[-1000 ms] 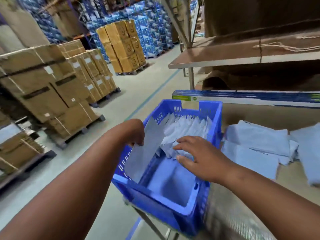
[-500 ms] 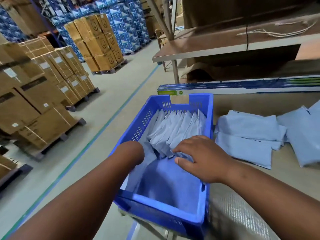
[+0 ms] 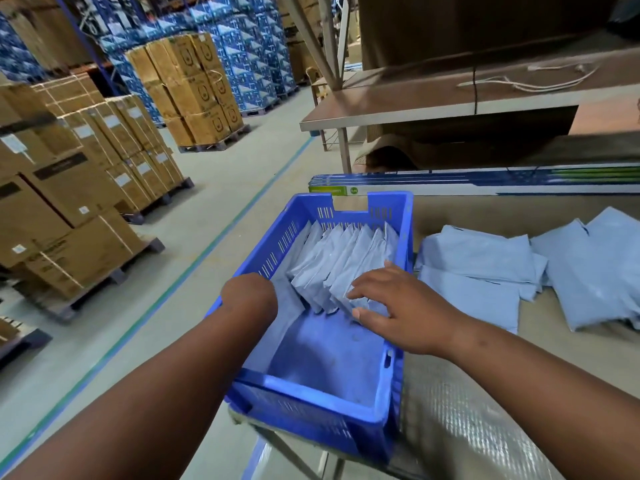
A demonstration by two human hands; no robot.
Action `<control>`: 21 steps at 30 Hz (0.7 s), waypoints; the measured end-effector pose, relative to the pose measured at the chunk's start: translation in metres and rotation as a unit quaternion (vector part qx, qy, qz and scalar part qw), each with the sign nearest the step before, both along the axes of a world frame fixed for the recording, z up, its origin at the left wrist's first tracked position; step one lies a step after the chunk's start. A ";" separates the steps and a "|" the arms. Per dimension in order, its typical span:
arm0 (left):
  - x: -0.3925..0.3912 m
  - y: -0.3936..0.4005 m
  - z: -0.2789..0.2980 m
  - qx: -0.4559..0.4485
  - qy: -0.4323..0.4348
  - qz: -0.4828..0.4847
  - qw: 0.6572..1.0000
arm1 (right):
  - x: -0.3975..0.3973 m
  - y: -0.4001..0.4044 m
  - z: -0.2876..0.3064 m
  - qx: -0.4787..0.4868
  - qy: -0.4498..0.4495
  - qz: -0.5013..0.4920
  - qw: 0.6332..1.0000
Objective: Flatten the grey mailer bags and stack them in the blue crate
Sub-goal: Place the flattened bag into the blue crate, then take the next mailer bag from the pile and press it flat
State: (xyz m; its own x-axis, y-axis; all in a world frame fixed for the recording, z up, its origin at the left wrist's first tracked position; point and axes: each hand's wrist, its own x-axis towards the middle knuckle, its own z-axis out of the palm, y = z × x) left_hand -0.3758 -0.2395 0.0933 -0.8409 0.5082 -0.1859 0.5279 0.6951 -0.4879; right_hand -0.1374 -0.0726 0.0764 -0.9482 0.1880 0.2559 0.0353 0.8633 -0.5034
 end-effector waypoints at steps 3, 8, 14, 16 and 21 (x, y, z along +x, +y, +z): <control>0.013 0.000 0.019 0.007 0.016 -0.006 1.000 | 0.017 0.009 -0.003 -0.013 0.009 -0.024 1.000; 0.048 0.025 0.068 0.056 -0.060 -0.048 0.995 | 0.050 0.027 0.000 0.000 0.000 -0.046 0.999; 0.134 0.098 0.106 0.152 -0.134 -0.204 0.958 | 0.102 0.055 0.009 -0.012 -0.017 -0.097 0.995; 0.168 0.121 0.112 0.150 -0.121 -0.257 0.947 | 0.126 0.065 0.012 -0.013 -0.018 -0.112 0.993; 0.236 0.173 0.096 0.140 -0.157 -0.329 0.921 | 0.184 0.092 0.004 -0.006 -0.050 -0.170 0.984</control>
